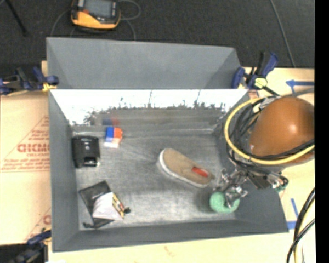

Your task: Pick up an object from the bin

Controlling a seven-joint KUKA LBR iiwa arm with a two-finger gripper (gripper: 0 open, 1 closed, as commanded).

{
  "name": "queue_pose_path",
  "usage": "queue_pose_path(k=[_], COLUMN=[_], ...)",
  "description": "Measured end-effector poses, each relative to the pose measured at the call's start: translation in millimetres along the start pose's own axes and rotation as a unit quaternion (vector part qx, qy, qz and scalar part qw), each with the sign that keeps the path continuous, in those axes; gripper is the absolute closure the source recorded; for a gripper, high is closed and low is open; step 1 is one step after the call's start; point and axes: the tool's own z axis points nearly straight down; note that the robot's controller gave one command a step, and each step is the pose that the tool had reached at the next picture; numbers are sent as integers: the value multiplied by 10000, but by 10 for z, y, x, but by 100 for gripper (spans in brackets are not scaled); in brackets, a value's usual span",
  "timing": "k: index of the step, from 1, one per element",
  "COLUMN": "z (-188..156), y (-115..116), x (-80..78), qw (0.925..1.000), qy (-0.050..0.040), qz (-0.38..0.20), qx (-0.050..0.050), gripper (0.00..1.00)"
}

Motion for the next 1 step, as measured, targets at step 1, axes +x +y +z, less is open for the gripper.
queue_pose_path(k=[1], z=[-1092], y=[-22], x=[-109], qw=[10000], qy=[-3], qz=[-92], qx=[6], gripper=[100])
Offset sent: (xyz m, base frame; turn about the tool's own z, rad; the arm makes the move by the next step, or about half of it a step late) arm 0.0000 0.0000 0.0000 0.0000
